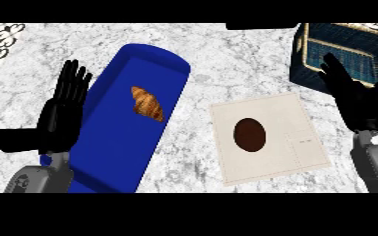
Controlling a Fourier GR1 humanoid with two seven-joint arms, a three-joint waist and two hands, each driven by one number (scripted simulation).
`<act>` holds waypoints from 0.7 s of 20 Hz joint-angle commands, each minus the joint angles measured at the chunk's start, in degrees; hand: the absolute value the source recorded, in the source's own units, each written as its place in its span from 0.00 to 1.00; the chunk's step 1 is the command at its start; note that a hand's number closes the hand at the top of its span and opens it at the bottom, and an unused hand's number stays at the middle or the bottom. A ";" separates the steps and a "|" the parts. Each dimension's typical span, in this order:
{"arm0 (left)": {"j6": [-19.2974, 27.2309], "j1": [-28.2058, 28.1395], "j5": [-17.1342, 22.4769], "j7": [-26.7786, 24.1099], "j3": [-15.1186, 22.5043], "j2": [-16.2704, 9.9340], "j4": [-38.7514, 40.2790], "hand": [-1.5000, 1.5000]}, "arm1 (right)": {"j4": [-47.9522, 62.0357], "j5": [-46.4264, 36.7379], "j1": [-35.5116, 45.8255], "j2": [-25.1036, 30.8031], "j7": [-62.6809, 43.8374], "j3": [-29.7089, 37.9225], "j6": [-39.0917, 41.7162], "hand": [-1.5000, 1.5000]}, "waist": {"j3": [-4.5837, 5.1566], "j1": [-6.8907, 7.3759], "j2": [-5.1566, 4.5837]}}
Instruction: Pick the cupcake from the placemat and place it in the basket
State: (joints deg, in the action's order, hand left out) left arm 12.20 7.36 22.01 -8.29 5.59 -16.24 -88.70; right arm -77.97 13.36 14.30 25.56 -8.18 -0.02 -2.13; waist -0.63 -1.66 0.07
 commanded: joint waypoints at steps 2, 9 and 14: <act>0.73 2.08 -2.54 4.47 1.13 -2.42 2.17 0.50 | -0.78 7.84 7.23 -3.66 5.21 -1.80 11.90 1.00 | 0.35 3.01 -0.47; -2.36 1.55 -4.96 10.33 4.53 -6.43 7.26 0.50 | -14.84 5.01 20.53 -6.11 20.17 -17.68 35.02 0.00 | 0.05 8.10 -0.74; -3.14 0.84 -3.71 13.84 1.41 -9.77 9.51 0.50 | -21.91 -6.58 10.45 -8.22 37.89 -25.25 37.89 0.00 | 0.43 2.20 -0.19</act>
State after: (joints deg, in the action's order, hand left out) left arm 9.92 8.92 17.73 3.36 8.29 -24.10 -80.94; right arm -94.93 13.89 28.98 18.22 18.76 -19.64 31.89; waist -0.43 2.89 -0.36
